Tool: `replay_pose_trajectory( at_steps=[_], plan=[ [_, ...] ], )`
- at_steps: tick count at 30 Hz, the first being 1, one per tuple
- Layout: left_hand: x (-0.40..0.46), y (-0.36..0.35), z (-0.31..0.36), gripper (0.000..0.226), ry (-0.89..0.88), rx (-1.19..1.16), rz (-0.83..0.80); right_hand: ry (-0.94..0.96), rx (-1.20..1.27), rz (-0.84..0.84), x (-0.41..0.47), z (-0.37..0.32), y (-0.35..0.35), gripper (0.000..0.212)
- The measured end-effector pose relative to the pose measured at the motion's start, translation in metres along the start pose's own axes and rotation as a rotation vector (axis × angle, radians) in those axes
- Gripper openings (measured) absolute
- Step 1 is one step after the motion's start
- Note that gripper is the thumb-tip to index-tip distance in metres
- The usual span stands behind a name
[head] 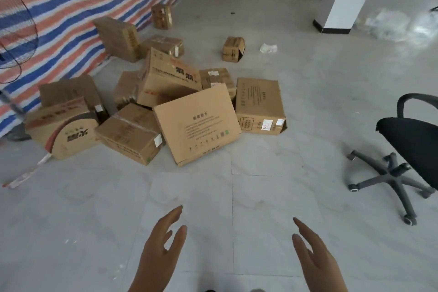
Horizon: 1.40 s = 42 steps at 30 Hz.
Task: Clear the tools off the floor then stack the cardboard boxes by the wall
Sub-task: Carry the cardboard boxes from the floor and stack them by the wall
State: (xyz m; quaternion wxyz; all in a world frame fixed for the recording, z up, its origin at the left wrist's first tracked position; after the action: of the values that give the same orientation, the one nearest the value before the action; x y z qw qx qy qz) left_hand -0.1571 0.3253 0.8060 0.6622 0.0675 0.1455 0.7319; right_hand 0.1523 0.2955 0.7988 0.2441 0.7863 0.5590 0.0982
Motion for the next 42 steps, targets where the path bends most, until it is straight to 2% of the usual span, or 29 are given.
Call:
replay_pose_trajectory(
  at_steps=[2,6,8,9,12,16,23,31,34,36,39,42],
  plan=[
    [0.038,-0.009,0.002,0.054,0.007,0.05,0.014,-0.024,-0.001,-0.012,0.039,-0.005,-0.006,0.073],
    [0.116,-0.036,0.003,0.036,0.067,0.041,0.008,-0.054,0.017,-0.052,0.126,-0.009,-0.02,0.069],
    [0.16,-0.051,0.003,0.055,0.093,0.055,0.035,-0.053,-0.005,-0.07,0.177,-0.011,-0.024,0.068],
    [0.183,-0.061,0.004,0.057,0.124,0.05,0.046,-0.058,-0.003,-0.092,0.205,-0.012,-0.026,0.067],
    [0.251,-0.094,0.012,0.04,0.184,0.018,0.101,-0.031,-0.027,-0.156,0.296,-0.021,-0.022,0.06],
    [0.341,-0.141,0.045,0.034,0.211,-0.009,0.168,0.011,-0.044,-0.176,0.421,-0.05,-0.003,0.034],
    [0.475,-0.201,0.074,0.03,0.265,-0.007,0.153,0.066,-0.09,-0.258,0.588,-0.078,-0.008,0.032],
    [0.663,-0.246,0.062,0.036,0.286,-0.066,0.23,0.051,-0.111,-0.311,0.781,-0.088,-0.064,0.039],
    [0.744,-0.254,0.078,0.034,0.301,-0.04,0.249,0.046,-0.104,-0.335,0.86,-0.119,-0.08,0.052],
    [0.795,-0.257,0.092,0.031,0.285,-0.012,0.258,0.056,-0.124,-0.373,0.911,-0.134,-0.094,0.046],
    [0.849,-0.261,0.104,0.033,0.307,0.018,0.281,0.058,-0.166,-0.493,0.975,-0.151,-0.128,0.022],
    [0.887,-0.264,0.092,0.034,0.388,-0.004,0.337,0.052,-0.243,-0.63,1.037,-0.164,-0.178,0.028]
  ],
)
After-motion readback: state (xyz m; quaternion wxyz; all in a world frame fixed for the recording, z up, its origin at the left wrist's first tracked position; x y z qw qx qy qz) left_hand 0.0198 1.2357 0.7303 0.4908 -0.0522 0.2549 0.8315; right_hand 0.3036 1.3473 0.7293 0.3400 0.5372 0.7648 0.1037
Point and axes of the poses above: each hand's wrist, its own x-axis towards the middle knuckle, its own y-axis out of the back of the hand, z = x × y, the point moved 8 cm from there along x, towards the middle knuckle
